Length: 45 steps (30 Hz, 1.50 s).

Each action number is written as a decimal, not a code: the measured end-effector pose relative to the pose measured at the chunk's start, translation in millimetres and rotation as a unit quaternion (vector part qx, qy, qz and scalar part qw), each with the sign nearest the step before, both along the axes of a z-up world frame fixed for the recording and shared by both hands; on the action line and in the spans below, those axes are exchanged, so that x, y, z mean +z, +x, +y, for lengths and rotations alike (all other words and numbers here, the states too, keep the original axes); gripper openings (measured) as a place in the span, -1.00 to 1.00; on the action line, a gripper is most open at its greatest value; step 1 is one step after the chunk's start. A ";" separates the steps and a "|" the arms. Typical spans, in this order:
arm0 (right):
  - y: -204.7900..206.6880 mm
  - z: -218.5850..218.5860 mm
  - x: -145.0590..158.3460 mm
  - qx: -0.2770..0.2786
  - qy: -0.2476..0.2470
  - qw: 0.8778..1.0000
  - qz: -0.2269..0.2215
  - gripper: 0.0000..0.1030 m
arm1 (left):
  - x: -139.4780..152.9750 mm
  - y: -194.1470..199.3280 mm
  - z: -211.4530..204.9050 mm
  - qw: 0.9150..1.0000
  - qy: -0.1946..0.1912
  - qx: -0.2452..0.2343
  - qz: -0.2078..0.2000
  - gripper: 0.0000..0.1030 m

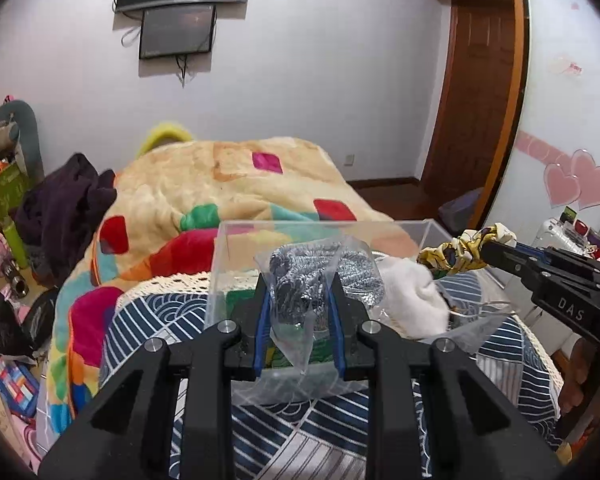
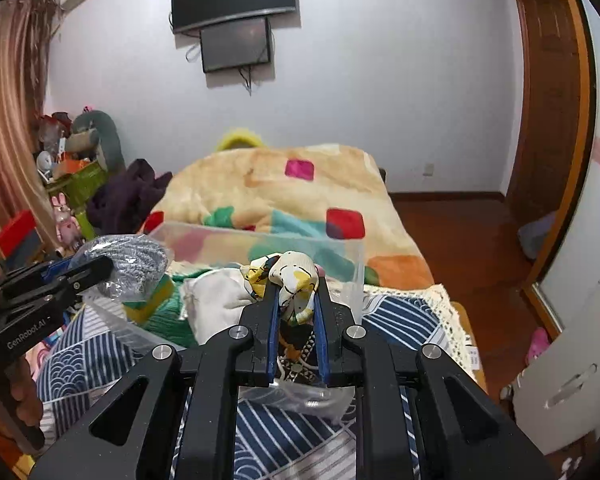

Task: Organize soft objects
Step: 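Drop the mesh bag into the box with the left tool while the right tool drops the floral cloth in, then grasp the yellow felt ball with the left tool while the right tool grasps the beaded bracelet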

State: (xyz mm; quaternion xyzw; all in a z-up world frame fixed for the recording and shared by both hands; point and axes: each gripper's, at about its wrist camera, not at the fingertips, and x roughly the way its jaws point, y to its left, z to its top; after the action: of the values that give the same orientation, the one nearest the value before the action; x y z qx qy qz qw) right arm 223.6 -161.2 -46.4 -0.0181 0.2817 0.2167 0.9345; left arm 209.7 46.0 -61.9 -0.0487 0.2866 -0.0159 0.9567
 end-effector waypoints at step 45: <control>-68.2 -11.7 -0.3 0.038 -0.017 0.999 0.004 0.59 | -8.0 -88.6 -35.0 0.998 0.010 -0.055 0.034 0.76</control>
State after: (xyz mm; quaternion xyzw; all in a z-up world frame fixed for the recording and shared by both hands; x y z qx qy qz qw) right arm 155.4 -172.9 -46.7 -0.0437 0.2882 0.2474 0.9240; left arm 121.1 11.0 -69.9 -0.0237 0.3214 -0.0637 0.9445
